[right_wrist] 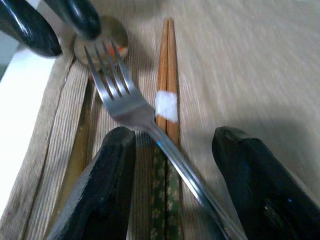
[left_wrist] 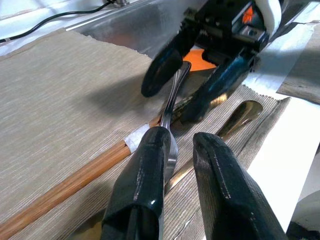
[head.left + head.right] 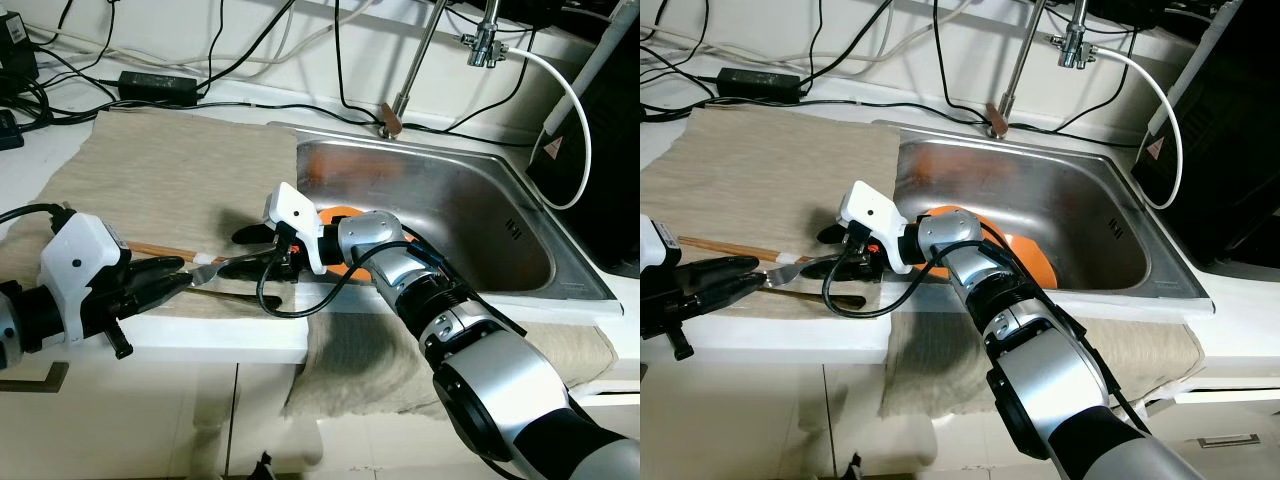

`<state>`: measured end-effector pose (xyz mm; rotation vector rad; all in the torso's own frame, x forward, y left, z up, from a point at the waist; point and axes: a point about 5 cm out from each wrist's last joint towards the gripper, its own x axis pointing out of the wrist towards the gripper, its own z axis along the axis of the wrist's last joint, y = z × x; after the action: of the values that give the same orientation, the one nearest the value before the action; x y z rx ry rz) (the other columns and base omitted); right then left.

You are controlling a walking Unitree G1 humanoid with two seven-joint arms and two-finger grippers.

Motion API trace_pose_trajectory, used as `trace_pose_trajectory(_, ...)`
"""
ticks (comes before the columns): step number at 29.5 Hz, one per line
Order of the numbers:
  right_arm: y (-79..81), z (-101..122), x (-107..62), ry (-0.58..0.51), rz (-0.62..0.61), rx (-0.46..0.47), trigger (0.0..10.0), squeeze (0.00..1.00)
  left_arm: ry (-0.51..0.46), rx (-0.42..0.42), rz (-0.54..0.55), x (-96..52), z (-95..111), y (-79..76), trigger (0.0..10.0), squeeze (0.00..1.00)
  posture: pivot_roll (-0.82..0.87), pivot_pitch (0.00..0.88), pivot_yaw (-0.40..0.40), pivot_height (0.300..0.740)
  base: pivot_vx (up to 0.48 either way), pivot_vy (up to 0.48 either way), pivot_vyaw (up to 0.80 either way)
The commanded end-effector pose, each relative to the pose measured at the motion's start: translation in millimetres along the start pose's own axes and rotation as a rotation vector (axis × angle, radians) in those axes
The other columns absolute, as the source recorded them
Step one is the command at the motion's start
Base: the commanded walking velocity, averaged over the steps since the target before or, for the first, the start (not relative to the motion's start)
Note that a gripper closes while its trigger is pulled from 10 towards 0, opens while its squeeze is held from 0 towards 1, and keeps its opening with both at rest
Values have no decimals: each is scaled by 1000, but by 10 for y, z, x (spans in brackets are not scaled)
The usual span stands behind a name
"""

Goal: Kitchen organization

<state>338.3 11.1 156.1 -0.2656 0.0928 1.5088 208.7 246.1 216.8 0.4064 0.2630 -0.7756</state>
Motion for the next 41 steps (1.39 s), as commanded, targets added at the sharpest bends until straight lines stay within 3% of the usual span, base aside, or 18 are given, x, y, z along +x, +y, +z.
trace_pose_trajectory(1,-18,-23,-38,39,9,-13,10000,0,-20,20,-43,27,60,-60,10000,0,52,0,-181,740,0,0,0)
trace_pose_trajectory(9,21,-138,-69,115,70,-1,10000,0,-11,19,-52,8,51,-73,10000,0,55,0,-183,740,0,0,0)
trace_pose_trajectory(11,4,-122,-81,111,70,13,3333,0,-8,19,-51,8,49,-69,10000,0,54,0,-183,740,0,0,0)
trace_pose_trajectory(12,4,-122,-81,111,70,13,3333,0,-8,19,-51,8,49,-69,10000,0,54,0,-183,740,0,0,0)
trace_pose_trajectory(13,-9,-108,-87,105,67,23,0,0,-8,19,-50,9,49,-65,10000,0,54,0,-183,740,0,0,0)
trace_pose_trajectory(41,-60,-89,-127,59,13,56,0,0,-14,16,-38,17,54,-56,10000,0,52,0,-184,740,0,0,0)
